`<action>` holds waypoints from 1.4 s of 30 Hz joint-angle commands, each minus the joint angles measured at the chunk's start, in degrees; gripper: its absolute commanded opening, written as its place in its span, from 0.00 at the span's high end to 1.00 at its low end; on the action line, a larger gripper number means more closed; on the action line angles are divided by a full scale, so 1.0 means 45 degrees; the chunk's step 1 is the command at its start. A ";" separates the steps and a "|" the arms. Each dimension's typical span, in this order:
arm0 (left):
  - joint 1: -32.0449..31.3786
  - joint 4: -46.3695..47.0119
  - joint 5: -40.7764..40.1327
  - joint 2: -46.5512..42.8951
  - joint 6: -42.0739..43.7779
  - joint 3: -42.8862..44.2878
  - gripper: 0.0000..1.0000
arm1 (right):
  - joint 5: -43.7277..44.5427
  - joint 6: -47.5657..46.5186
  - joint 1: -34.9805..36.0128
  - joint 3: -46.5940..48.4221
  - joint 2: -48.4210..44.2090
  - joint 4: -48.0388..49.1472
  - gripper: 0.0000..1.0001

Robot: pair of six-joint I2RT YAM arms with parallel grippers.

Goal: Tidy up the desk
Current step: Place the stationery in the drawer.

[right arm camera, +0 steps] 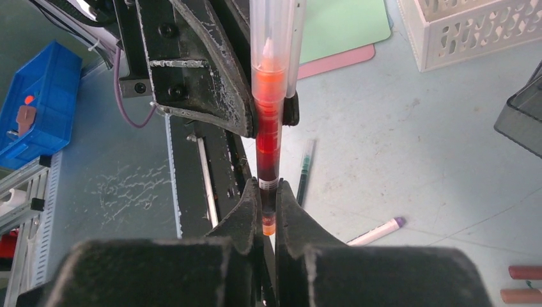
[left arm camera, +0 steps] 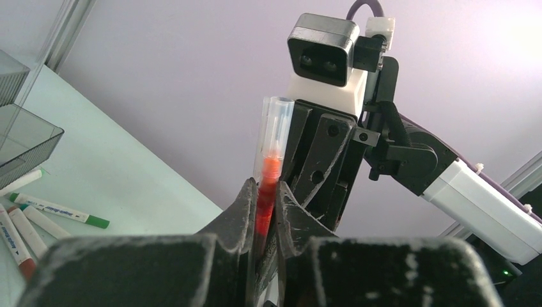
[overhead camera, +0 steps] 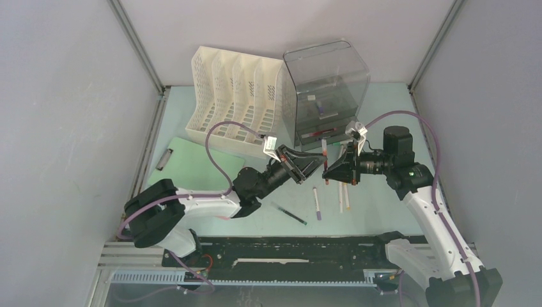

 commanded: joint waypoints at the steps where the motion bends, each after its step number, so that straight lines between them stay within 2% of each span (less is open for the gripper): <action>1: 0.0038 0.0652 0.0270 -0.0052 -0.0073 0.0427 0.93 | 0.0228 -0.0003 -0.0062 -0.0046 -0.0038 0.0196 0.98; 5: 0.0038 0.0508 -0.0155 -0.0278 -0.0136 0.0136 0.70 | 0.0198 -0.0235 -0.0068 -0.0050 -0.0024 0.0083 0.99; 7: 0.0057 -0.0088 -0.0297 -0.0501 -0.0041 0.0131 0.54 | 0.0143 -0.0421 -0.0074 -0.0046 -0.0014 0.0017 1.00; 9: 0.0057 -0.0964 -0.0238 -0.0814 0.0279 0.0199 0.44 | 0.0129 -0.0864 -0.0057 -0.0065 -0.0029 -0.0169 1.00; 13: 0.0104 -0.2043 -0.0128 -0.1409 0.1064 0.0087 0.33 | -0.0074 -0.2402 -0.0072 0.0017 -0.0153 -0.1074 1.00; 20: 0.0410 -0.2738 -0.0152 -0.2634 0.2256 -0.1014 0.13 | -0.0322 -0.5096 -0.0095 0.0400 -0.0232 -0.2962 1.00; 24: 0.0907 -0.4389 0.0007 -0.3413 0.2342 -0.1287 0.03 | -0.0044 -0.5792 -0.0091 0.0541 -0.0231 -0.3406 1.00; 33: 0.2120 -0.7875 -0.0439 -0.4828 0.1785 -0.2091 0.00 | 0.0523 -0.6308 -0.0519 0.0597 -0.0338 -0.3671 1.00; 38: 0.2270 -1.1266 -0.2520 -0.6379 0.2557 -0.1972 0.00 | 0.0810 -0.6514 -0.1138 0.0598 -0.0447 -0.3733 1.00; 42: 0.2285 -1.2790 -0.4054 -0.7884 0.3469 -0.2268 0.00 | 0.1350 -0.6799 -0.1572 0.0588 -0.0541 -0.3757 1.00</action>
